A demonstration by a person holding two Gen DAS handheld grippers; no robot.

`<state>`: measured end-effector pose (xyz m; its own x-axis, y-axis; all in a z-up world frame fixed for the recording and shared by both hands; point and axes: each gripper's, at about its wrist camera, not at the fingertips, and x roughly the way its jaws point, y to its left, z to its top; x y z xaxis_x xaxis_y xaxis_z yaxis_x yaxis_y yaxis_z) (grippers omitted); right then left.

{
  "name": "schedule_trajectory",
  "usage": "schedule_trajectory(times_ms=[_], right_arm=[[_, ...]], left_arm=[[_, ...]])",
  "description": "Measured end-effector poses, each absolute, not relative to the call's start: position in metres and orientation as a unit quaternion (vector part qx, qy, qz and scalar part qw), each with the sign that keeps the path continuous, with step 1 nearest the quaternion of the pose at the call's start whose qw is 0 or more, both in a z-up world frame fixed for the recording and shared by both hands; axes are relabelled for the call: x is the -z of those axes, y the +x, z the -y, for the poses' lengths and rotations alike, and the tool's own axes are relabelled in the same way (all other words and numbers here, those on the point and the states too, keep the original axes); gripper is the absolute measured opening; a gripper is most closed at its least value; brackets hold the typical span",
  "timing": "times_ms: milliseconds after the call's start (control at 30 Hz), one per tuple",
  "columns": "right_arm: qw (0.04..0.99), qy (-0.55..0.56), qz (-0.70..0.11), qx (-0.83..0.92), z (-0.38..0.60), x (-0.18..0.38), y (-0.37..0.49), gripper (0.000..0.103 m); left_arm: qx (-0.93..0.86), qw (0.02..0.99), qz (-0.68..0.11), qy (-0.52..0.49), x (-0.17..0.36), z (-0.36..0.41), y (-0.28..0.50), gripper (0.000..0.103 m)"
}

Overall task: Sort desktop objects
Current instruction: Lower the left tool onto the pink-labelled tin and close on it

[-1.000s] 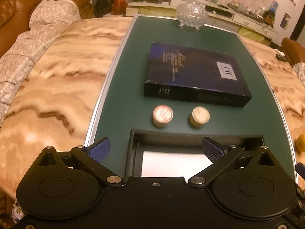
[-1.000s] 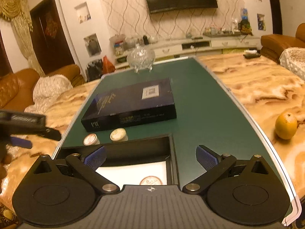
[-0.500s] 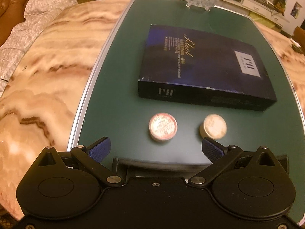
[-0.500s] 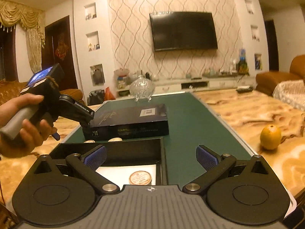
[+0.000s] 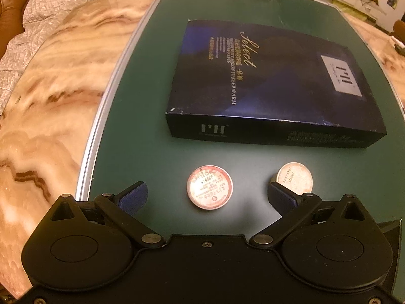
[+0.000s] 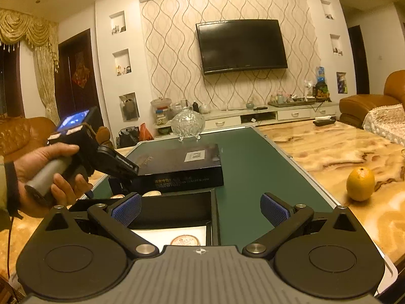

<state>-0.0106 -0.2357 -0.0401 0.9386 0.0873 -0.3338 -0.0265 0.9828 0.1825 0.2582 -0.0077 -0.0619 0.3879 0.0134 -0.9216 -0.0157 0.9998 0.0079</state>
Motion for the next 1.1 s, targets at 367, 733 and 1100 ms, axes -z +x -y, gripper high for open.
schedule_trajectory(times_ms=[367,733,1100], right_arm=[[0.947,0.130,-0.292,-0.036,0.241,0.038,0.016,0.103],[0.937,0.154,-0.311,-0.044,0.246,0.029,0.012,0.103],[0.932,0.168,-0.317,-0.047,0.253,0.033,0.013,0.103]], left_arm=[[0.000,0.825,-0.565,0.002,0.073,0.015,0.265,0.094],[0.011,0.824,-0.567,0.000,0.075,0.013,0.266,0.086],[0.015,0.818,-0.575,-0.001,0.075,0.013,0.268,0.064]])
